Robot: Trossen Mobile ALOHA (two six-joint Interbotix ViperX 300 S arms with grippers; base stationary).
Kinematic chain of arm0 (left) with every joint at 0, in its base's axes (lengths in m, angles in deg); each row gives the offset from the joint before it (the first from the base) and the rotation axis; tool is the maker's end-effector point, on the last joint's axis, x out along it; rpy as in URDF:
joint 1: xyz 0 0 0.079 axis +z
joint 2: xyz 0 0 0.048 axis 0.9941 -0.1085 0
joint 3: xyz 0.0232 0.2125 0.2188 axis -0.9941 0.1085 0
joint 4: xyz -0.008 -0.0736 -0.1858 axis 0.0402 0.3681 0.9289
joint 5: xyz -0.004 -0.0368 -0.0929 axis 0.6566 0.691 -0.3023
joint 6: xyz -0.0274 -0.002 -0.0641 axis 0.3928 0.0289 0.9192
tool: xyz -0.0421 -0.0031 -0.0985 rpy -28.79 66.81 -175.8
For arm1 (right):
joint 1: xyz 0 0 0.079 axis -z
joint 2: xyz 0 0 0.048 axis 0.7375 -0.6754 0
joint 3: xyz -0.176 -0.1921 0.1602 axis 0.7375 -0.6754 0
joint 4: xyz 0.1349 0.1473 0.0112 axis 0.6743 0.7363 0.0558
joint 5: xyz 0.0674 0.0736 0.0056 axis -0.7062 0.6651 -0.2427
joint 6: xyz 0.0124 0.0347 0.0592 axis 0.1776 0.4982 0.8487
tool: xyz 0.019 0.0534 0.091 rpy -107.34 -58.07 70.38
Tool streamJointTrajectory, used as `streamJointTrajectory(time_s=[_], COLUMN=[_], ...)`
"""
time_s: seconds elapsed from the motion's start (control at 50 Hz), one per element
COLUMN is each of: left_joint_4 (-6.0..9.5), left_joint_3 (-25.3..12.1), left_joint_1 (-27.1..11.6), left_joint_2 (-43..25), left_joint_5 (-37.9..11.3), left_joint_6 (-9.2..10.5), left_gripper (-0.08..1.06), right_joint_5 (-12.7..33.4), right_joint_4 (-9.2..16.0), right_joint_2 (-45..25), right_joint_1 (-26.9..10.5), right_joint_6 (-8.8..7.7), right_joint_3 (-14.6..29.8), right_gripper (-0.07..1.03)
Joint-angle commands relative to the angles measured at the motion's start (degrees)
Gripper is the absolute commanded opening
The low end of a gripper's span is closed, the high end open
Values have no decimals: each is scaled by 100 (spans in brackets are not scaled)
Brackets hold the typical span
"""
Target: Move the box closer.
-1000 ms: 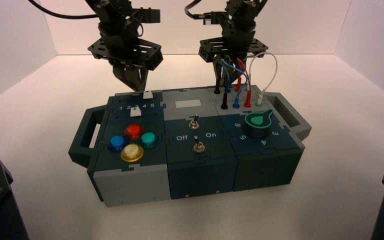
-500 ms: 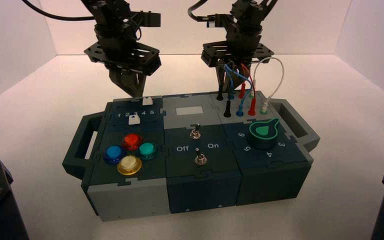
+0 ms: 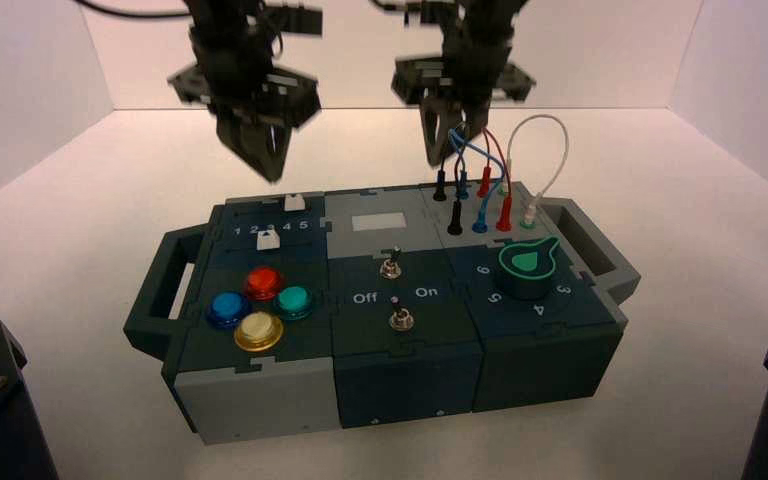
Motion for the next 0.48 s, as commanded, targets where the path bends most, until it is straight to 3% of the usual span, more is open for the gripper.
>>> streamJointTrajectory(time_s=[0.02,0.22,0.48], left_joint_4=[0,44,105], left_joint_3=[-141,132,642], left_joint_1=[-18,-18,-18], left_joint_2=[563,1318,1916], left_joint_5=[-220,-562,-668], left_joint_6=[0,123,220], left_gripper=[-3,-3,-3], right_joint_5=[290,861,967], right_joint_4=[0,9,53], right_joint_2=[624,1274,1793], right_joint_1=[-18,-62,-70], right_joint_6=[26,35,79], right_joint_3=[132,-176,-896], right_gripper=[-2,-2,-2])
